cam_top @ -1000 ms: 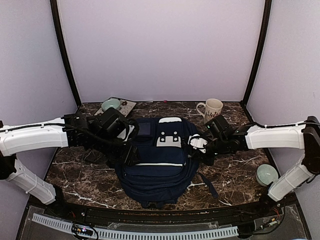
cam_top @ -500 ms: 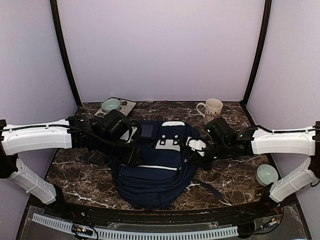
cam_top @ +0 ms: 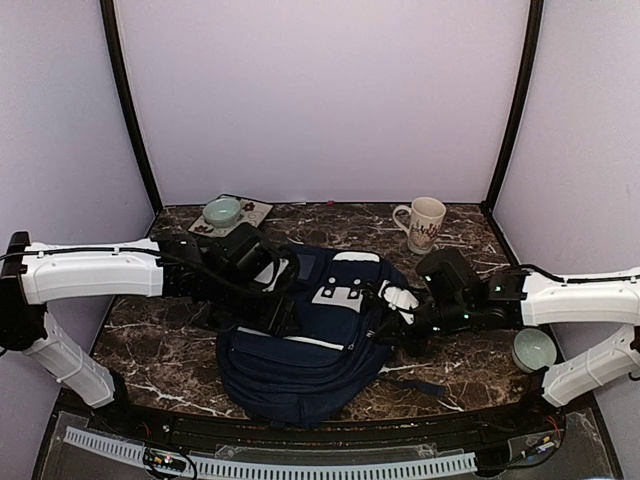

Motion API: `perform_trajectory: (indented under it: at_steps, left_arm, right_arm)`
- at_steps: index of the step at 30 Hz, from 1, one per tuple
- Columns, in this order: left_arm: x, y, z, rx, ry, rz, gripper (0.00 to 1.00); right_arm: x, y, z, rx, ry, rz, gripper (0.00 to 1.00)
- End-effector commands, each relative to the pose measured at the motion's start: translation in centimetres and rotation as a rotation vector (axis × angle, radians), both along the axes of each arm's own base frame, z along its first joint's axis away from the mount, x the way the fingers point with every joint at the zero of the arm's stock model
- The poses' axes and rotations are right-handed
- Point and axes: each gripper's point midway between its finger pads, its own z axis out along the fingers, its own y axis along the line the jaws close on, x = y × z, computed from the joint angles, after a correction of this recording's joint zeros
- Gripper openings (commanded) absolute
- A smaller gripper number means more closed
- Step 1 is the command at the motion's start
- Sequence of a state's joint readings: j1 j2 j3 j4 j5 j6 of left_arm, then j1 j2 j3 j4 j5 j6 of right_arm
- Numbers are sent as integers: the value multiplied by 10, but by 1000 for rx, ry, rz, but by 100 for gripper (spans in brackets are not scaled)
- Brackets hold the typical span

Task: Pack the student bag
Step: Hold the upper front pocket of the student bag.

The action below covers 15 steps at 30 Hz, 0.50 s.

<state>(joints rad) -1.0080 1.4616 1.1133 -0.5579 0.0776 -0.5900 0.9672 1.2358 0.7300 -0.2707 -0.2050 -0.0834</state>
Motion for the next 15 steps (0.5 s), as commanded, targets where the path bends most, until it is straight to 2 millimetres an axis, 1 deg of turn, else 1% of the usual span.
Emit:
perform_trajectory:
  at_steps: [1, 5, 6, 7, 8, 11, 12, 15]
  left_arm:
    - [-7, -37, 17, -111, -5, -142, 61]
    - [-16, -54, 26, -107, -80, -234, 74]
    - [-21, -58, 27, -98, -109, -269, 77]
    - [-26, -61, 27, -81, -147, -308, 84]
    - [-33, -64, 27, -61, -192, -355, 86]
    - [-51, -69, 21, -12, -357, -490, 85]
    - [-54, -67, 13, 18, -395, -508, 84]
    - [-41, -57, 0, 98, -470, -462, 81]
  right_arm:
    - [2, 8, 14, 86, -2, -50, 0]
    - [7, 2, 7, 56, -5, -96, 0]
    - [8, 1, 5, 48, -4, -102, 0]
    - [9, 0, 5, 46, -3, -108, 0]
    - [9, 0, 5, 45, 0, -116, 0]
    - [11, -2, 6, 53, 5, -144, 0]
    - [12, -2, 7, 58, 10, -156, 0]
    - [12, -3, 6, 68, 26, -176, 0]
